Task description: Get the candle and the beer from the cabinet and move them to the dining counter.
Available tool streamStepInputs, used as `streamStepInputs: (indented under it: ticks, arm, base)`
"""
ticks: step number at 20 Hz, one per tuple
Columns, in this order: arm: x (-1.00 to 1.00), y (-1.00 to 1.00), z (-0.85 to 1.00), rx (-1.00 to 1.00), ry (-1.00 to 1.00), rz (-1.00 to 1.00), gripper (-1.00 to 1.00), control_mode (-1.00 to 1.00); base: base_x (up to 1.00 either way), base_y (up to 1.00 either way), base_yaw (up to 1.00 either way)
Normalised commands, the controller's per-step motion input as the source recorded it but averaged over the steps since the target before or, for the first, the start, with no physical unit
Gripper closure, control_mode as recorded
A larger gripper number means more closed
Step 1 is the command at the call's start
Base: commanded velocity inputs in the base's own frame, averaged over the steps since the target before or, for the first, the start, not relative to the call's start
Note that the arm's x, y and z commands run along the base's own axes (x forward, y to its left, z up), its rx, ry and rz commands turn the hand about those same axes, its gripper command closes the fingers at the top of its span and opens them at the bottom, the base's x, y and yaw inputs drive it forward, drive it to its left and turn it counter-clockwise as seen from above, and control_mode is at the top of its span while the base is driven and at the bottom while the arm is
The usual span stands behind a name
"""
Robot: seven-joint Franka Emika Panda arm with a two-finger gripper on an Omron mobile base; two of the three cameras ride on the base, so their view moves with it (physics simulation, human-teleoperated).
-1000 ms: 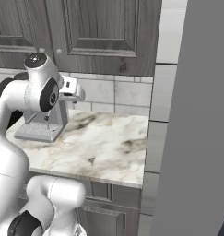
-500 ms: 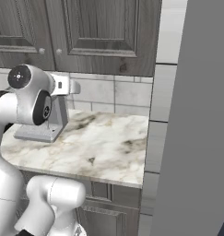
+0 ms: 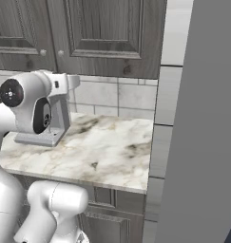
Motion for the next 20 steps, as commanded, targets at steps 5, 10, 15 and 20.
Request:
streamStepInputs:
  ticks: [5, 10, 15, 20]
  arm:
    - [-0.15, 0.00, 0.39, 0.00, -0.25, 0.00, -1.00, -1.00]
    - [-0.13, 0.00, 0.33, 0.00, -0.23, 0.00, -1.00, -1.00]
    - [-0.01, 0.02, 0.23, 0.00, -0.10, 0.00, -1.00, -1.00]
    - [0.00, 0.03, 0.10, 0.00, -0.01, 0.00, -1.00, -1.00]
  base:
    - [0.00, 0.00, 0.00]
    - [0.00, 0.00, 0.00]
    - [0.00, 0.00, 0.00]
    - [0.00, 0.00, 0.00]
